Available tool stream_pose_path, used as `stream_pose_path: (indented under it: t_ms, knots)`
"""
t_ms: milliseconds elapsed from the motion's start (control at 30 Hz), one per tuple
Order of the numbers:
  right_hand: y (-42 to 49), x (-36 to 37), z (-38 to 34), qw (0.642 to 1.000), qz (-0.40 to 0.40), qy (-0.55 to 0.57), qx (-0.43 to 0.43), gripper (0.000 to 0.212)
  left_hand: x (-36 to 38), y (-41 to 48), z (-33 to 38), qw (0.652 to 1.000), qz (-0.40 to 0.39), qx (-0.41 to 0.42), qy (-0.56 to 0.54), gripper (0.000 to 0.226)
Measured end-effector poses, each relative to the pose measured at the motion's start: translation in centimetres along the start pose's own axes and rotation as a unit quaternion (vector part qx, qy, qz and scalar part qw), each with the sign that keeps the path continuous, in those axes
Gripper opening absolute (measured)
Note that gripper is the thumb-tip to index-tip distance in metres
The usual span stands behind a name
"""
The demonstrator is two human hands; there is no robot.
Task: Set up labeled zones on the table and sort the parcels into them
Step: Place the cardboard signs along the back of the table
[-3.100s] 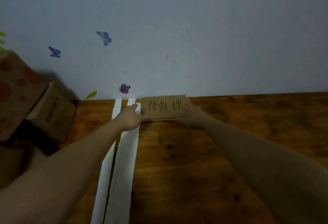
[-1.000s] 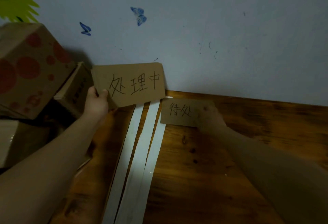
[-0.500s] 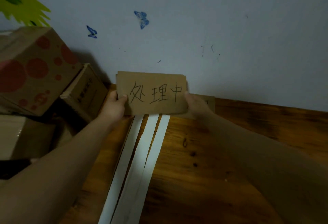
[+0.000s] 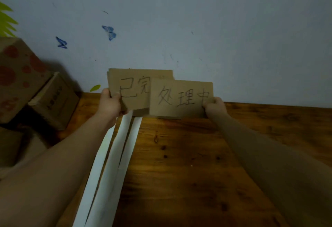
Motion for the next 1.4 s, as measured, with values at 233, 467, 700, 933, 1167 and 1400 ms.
stream_pose_path:
  t_ms: [233,467,700,933,1167,1400]
  knots:
    - [5.7,-5.6,7.5,0.990,0.072,-0.096,0.070,0.036,3.4,-1.0,-2.1,1.000,0.018,-0.008,-0.003,0.014]
    - [6.0,-2.8,10.3,0.815,-0.104,-0.493,-0.285,0.056,6.4,-1.9,-4.3,0.999,0.035,-0.025,0.002,0.020]
    - [8.6,-3.5,12.0,0.775,-0.137,-0.542,-0.295,0.054,7.7,-1.6,-4.7,0.998,0.051,-0.034,0.004,0.031]
    - [13.1,-3.9,12.0,0.777,-0.161,-0.557,-0.244,0.063,10.1,-2.3,-5.7,0.998,0.043,-0.037,0.019,0.032]
    - [11.0,-3.4,6.8,0.935,-0.181,-0.256,-0.168,0.059,13.3,-6.2,-5.0,0.997,-0.026,-0.065,0.033,0.026]
    - [9.3,-8.6,2.2,0.990,-0.108,-0.013,-0.086,0.042,16.4,-11.1,-1.5,0.994,-0.090,-0.056,0.036,0.021]
Point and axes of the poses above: each hand's wrist, its own y-axis towards the middle knuckle, its own x-axis out of the palm, z = x × y, the point moved 4 cm from there along y, towards the middle knuckle, and after that the axes turned 15 degrees about z, right-handed, at the moved point
